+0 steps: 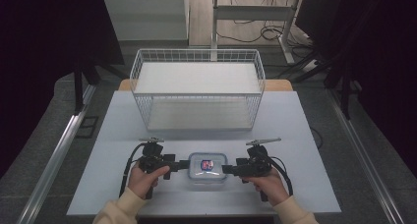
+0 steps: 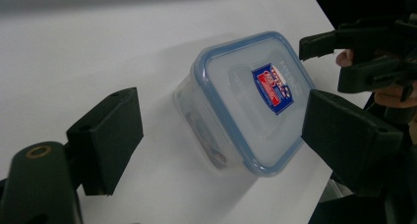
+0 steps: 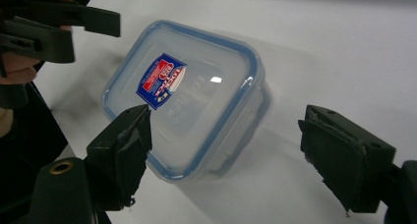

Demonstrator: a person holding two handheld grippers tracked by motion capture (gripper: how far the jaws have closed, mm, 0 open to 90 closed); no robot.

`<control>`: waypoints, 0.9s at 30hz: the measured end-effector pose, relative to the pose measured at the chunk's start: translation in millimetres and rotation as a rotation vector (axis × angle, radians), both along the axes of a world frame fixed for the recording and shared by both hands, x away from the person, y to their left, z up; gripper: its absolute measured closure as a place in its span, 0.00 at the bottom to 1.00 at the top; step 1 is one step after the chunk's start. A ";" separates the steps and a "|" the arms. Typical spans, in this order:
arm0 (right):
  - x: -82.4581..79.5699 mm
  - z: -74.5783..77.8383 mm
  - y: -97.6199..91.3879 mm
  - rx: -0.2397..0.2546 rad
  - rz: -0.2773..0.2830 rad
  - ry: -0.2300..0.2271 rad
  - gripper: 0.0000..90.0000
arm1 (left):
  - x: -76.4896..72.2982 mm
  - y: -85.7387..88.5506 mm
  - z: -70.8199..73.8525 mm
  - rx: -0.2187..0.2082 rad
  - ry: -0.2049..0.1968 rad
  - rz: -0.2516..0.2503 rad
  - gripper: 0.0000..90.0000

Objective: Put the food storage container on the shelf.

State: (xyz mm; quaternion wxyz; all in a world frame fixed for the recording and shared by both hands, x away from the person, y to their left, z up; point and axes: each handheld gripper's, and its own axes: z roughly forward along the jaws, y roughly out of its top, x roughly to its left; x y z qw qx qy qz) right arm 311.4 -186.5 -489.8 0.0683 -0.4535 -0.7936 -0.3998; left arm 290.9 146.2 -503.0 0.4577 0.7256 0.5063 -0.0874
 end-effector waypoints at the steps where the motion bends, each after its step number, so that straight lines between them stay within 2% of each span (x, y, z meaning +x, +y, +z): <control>1: 0.9 -1.4 2.0 0.005 0.000 0.007 0.22 | 1.8 -1.4 -1.9 -0.004 0.006 -0.002 0.19; 7: 4.4 -8.8 12.1 0.020 0.011 0.034 0.24 | 8.9 -7.3 -13.2 -0.044 0.061 -0.008 0.19; 13: 4.9 -13.3 14.5 0.022 0.015 0.041 0.25 | 11.8 -9.3 -17.8 -0.073 0.089 -0.015 0.21; 20: 4.5 -20.1 15.8 0.049 0.011 0.076 0.28 | 13.5 -15.4 -25.1 -0.086 0.137 -0.044 0.25; 22: 4.3 -20.8 15.4 0.057 0.006 0.089 0.30 | 13.4 -16.2 -26.2 -0.090 0.145 -0.051 0.27; 26: 4.5 -21.1 13.8 0.088 -0.012 0.112 0.35 | 14.0 -17.6 -28.9 -0.129 0.182 -0.075 0.34; 27: 4.8 -21.7 13.0 0.091 -0.016 0.116 0.37 | 14.0 -18.2 -29.0 -0.125 0.191 -0.070 0.35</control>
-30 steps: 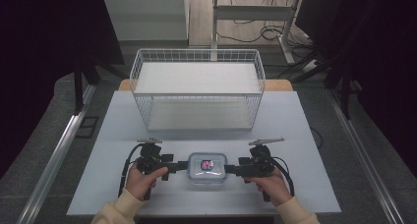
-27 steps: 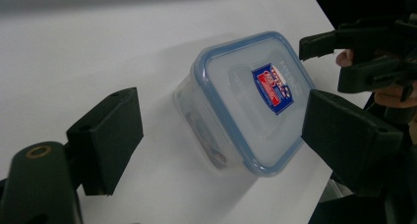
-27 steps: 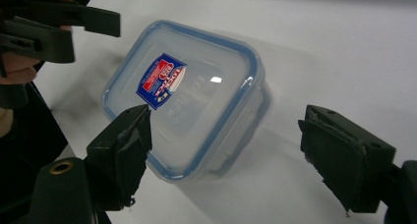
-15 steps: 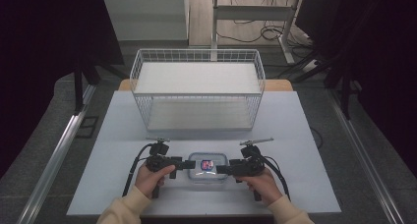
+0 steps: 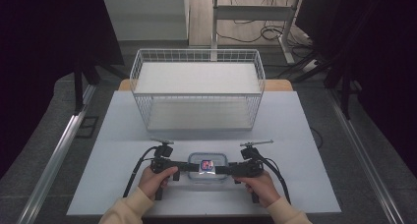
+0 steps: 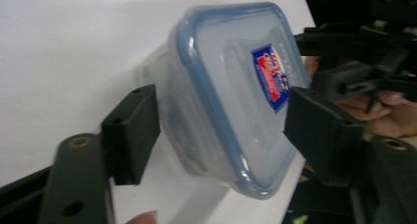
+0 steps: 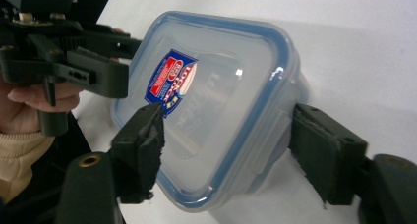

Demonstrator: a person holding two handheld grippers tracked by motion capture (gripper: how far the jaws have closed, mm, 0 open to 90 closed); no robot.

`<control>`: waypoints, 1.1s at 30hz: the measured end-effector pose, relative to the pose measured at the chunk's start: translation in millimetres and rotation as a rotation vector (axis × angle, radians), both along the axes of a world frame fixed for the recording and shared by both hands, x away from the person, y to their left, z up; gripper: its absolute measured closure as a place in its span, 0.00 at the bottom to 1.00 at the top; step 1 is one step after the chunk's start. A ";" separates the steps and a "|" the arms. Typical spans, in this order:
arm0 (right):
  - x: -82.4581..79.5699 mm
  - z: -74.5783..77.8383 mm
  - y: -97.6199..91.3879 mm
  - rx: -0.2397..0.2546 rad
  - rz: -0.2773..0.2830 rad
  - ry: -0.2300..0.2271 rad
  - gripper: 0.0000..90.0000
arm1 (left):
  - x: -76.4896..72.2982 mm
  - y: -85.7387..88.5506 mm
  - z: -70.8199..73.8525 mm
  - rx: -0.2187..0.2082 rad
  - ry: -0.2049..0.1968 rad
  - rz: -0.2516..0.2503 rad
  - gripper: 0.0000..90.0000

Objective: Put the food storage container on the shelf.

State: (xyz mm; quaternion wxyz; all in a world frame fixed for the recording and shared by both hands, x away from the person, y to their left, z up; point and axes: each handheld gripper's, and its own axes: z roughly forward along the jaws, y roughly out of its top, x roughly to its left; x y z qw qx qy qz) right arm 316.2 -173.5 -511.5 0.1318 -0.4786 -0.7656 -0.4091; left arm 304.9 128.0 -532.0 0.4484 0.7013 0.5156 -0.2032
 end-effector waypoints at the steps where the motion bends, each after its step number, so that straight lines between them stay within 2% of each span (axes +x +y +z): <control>1: 0.3 -0.6 -0.9 0.002 -0.007 0.008 0.39 | -0.5 -0.6 0.6 0.012 0.005 0.014 0.37; 3: 1.0 -2.2 -2.7 0.013 -0.017 0.023 0.41 | -0.3 0.6 0.0 0.016 0.010 0.018 0.42; 5: 1.3 -2.8 -4.1 0.026 -0.030 0.038 0.43 | -0.7 3.0 -3.1 -0.017 0.036 0.044 0.46; 7: 1.8 -3.4 -5.3 0.034 -0.034 0.039 0.45 | -1.0 5.0 -5.0 -0.035 0.047 0.047 0.47; 12: 2.2 -4.8 -12.6 0.104 -0.061 0.066 0.54 | -4.9 4.7 -0.8 -0.024 0.031 0.060 0.50; 16: -0.4 -4.5 -13.1 0.101 -0.057 0.052 0.54 | -9.3 2.9 2.2 -0.009 0.003 0.069 0.51; 23: -4.6 -1.8 -13.1 0.104 -0.061 0.025 0.56 | -15.1 4.2 4.8 -0.014 -0.006 0.085 0.54; 33: -8.3 1.0 -11.8 0.095 -0.058 -0.002 0.56 | -17.8 3.5 8.4 0.001 -0.016 0.085 0.55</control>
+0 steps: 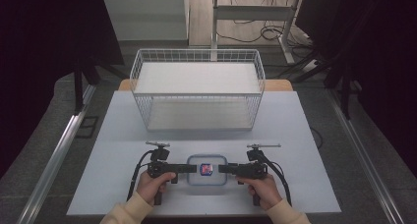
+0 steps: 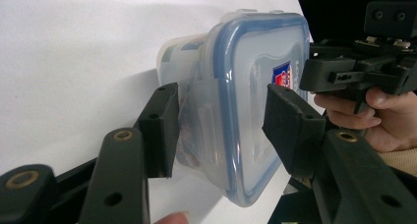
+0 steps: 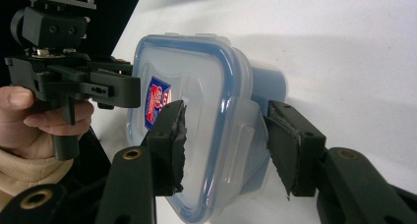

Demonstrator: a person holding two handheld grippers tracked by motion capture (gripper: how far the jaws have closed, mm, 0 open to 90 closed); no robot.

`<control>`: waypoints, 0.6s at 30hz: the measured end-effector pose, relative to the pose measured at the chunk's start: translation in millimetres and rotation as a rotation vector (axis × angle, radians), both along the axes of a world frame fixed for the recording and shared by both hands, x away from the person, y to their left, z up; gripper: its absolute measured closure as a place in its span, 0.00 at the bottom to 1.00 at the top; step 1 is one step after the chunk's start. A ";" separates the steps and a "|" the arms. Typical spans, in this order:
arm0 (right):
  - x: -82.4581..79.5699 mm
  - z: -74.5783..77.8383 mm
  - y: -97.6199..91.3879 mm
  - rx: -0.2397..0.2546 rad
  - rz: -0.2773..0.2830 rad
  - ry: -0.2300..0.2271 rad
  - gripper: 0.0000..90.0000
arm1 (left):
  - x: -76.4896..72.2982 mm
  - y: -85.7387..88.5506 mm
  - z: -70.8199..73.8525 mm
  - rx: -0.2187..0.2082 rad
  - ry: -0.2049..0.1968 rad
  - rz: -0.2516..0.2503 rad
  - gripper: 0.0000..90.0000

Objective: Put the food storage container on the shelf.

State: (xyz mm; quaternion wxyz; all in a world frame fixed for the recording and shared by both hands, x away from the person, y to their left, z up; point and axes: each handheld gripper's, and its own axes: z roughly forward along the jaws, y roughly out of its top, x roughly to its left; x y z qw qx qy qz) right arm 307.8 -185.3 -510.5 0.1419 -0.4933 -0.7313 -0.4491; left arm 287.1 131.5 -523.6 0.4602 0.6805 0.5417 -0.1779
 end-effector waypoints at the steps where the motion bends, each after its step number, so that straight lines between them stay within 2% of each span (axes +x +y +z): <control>1: -0.2 0.4 0.3 -0.003 0.002 -0.004 0.56 | -0.1 0.1 0.5 0.002 -0.002 0.000 0.55; 9: 0.4 2.6 2.3 -0.009 0.006 -0.027 0.56 | -0.2 0.6 3.2 0.010 -0.013 0.005 0.55; 18: 1.1 10.6 3.6 -0.008 0.012 -0.057 0.56 | -0.4 2.1 10.9 0.012 -0.048 0.004 0.55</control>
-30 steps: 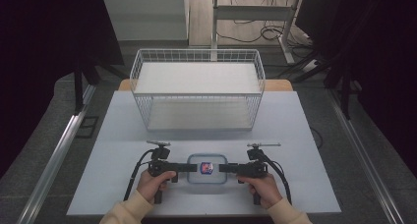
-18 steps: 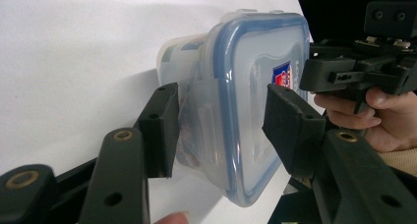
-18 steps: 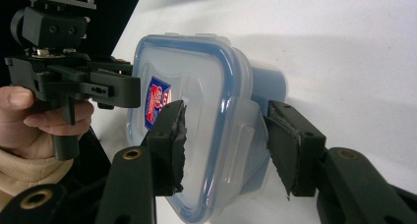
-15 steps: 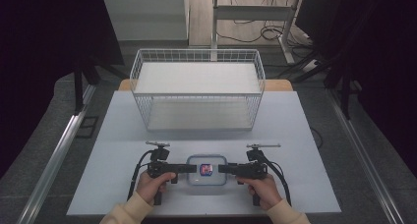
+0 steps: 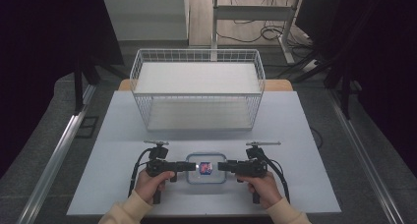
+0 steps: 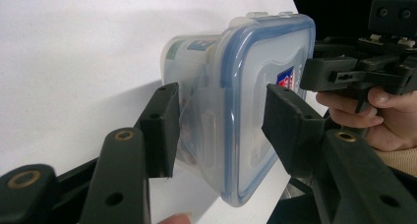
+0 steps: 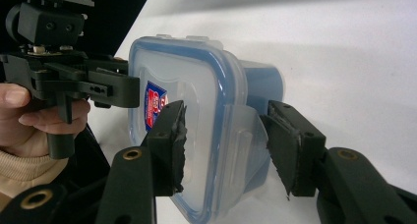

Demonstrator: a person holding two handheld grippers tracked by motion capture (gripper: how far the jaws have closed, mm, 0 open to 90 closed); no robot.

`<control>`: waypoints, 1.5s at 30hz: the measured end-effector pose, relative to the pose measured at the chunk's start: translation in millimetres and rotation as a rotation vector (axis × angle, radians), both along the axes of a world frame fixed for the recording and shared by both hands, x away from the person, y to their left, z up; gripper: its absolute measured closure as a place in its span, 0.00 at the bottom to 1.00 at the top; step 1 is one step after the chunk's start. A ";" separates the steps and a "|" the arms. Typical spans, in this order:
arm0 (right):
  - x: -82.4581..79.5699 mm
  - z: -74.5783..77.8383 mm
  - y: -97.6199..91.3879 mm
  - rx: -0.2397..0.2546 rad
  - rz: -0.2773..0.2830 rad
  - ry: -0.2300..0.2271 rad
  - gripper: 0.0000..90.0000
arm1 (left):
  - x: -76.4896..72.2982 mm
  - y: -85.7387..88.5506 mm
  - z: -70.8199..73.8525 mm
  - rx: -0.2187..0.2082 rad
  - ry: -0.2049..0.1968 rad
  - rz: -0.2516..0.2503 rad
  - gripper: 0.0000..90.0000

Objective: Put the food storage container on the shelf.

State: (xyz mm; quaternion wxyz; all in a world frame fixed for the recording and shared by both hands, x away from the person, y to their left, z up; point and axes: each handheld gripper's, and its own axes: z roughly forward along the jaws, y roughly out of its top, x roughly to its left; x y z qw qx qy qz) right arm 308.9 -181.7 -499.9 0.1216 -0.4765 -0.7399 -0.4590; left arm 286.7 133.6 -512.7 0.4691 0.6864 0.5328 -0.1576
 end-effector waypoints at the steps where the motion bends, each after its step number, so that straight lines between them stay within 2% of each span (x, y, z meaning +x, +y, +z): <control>1: 0.8 0.6 0.2 -0.001 0.001 -0.003 0.56 | 1.0 -0.1 0.7 0.005 -0.005 0.002 0.55; 10: 8.4 10.9 2.2 -0.002 0.003 -0.029 0.56 | 8.6 1.8 12.3 0.001 -0.030 -0.004 0.55; 21: 14.5 33.3 2.8 0.009 0.002 -0.077 0.56 | 16.0 4.2 35.5 0.003 -0.078 -0.009 0.56; 38: 31.9 82.9 7.7 0.012 -0.001 -0.163 0.56 | 35.7 8.9 84.8 0.001 -0.161 -0.001 0.56; 45: 40.8 98.8 11.8 0.014 0.006 -0.193 0.56 | 42.7 13.0 99.1 0.000 -0.182 0.007 0.56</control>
